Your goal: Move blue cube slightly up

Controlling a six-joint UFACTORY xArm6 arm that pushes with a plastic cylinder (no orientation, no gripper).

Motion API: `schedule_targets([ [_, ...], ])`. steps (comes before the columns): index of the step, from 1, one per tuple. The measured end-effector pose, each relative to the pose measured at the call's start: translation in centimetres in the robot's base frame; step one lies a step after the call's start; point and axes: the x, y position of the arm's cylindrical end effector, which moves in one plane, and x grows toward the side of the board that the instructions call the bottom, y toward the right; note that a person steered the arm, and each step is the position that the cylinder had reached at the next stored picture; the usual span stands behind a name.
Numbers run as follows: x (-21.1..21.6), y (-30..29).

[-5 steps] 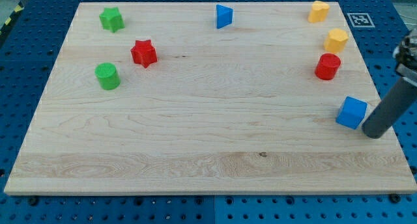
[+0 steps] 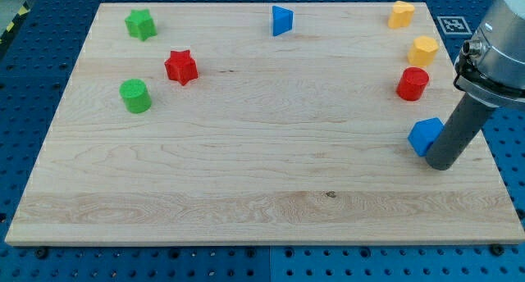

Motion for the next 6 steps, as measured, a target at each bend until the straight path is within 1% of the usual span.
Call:
schedule_targets([
  [1, -0.6, 2.9],
  [2, -0.8, 3.1],
  [3, -1.0, -0.4],
  [4, -2.5, 1.0],
  [5, -0.8, 4.2],
  [6, -3.4, 8.1],
])
